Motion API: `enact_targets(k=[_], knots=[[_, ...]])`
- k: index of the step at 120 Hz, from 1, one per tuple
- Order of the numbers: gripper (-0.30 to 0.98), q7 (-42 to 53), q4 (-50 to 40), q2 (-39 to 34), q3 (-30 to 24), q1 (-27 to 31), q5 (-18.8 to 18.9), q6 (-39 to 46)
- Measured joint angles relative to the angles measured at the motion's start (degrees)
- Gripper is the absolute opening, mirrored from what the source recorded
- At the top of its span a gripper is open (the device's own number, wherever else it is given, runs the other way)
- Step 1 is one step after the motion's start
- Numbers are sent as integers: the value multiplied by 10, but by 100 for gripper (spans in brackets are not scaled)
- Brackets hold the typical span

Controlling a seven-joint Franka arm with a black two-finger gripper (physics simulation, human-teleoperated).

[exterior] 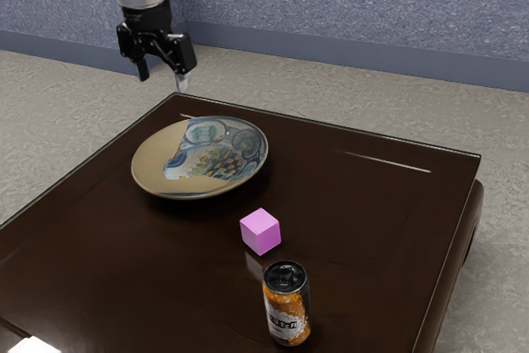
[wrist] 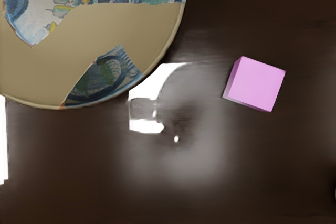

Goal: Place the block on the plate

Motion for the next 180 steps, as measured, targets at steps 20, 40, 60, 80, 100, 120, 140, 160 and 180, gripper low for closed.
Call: enact_targets(k=[20, 40, 60, 80, 100, 120, 140, 160, 180], knots=[[69, -1, 4, 17, -1, 15, 10, 3], [69, 14, 34, 51, -16, 9, 19, -1], [69, 37, 103, 150, -46, 3, 21, 3], [69, 62, 134, 233, -57, -29, 20, 17], [69, 84, 111, 278, -57, -54, 20, 54], [69, 99, 36, 290, -53, -58, 10, 118], [69, 111, -17, 290, -41, -58, -6, 177], [69, 120, -34, 293, -23, -58, -16, 207], [69, 127, -37, 300, -27, -58, -20, 222]])
